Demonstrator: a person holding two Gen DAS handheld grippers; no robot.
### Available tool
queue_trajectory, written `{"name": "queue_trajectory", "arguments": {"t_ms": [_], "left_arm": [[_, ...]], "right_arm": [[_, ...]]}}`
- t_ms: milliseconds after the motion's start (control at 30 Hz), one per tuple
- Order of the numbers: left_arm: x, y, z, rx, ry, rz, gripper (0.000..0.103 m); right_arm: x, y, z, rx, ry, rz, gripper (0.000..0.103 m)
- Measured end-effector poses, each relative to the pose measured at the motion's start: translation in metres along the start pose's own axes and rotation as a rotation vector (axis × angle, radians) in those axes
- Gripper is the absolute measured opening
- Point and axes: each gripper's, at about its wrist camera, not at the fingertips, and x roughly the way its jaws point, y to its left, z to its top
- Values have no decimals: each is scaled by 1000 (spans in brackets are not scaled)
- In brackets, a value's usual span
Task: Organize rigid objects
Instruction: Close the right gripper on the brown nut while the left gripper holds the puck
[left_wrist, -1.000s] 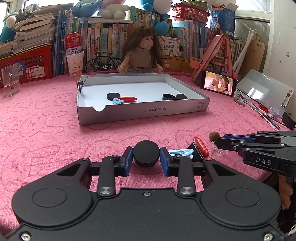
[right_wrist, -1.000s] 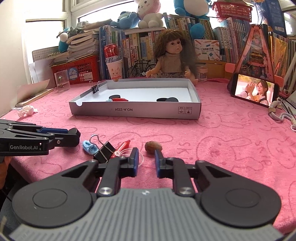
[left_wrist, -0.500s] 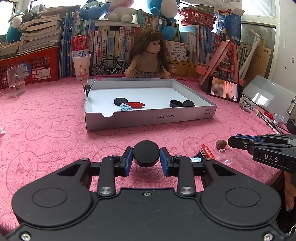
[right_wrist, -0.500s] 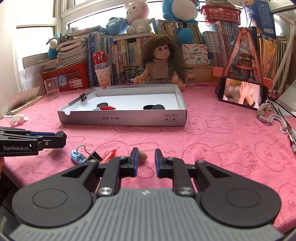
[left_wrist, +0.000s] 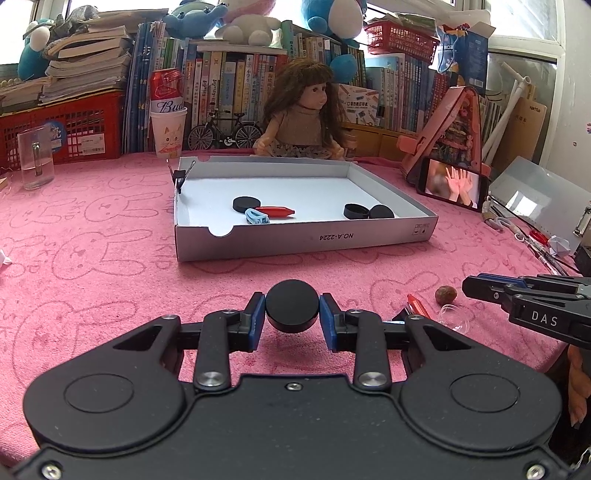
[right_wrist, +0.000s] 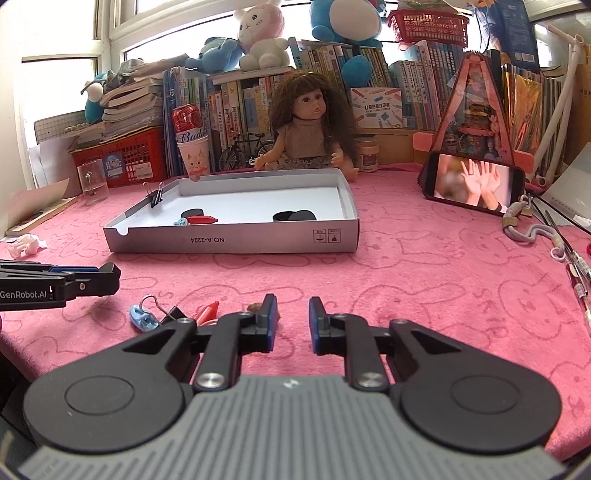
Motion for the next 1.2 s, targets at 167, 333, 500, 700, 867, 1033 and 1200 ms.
{"name": "queue_trajectory", "arguments": {"t_ms": [167, 333, 500, 700, 867, 1033, 1200], "left_arm": [[1, 0, 1, -5, 0, 2, 30], [1, 0, 1, -5, 0, 1, 30], [0, 2, 3, -12, -5, 5, 30], [0, 2, 7, -13, -19, 11, 30], [2, 1, 10, -13, -26, 8, 30], [2, 1, 10, -13, -27, 7, 30], [3, 0, 11, -14, -25, 10, 30]], "right_arm": [[0, 0, 0, 5, 0, -7, 23], [1, -1, 1, 8, 0, -11, 23], [1, -1, 1, 11, -2, -15, 23], [1, -3, 3, 15, -7, -23, 23], [1, -3, 3, 15, -7, -24, 23], [2, -2, 3, 16, -5, -21, 23], [-1, 0, 1, 8, -17, 15, 30]]}}
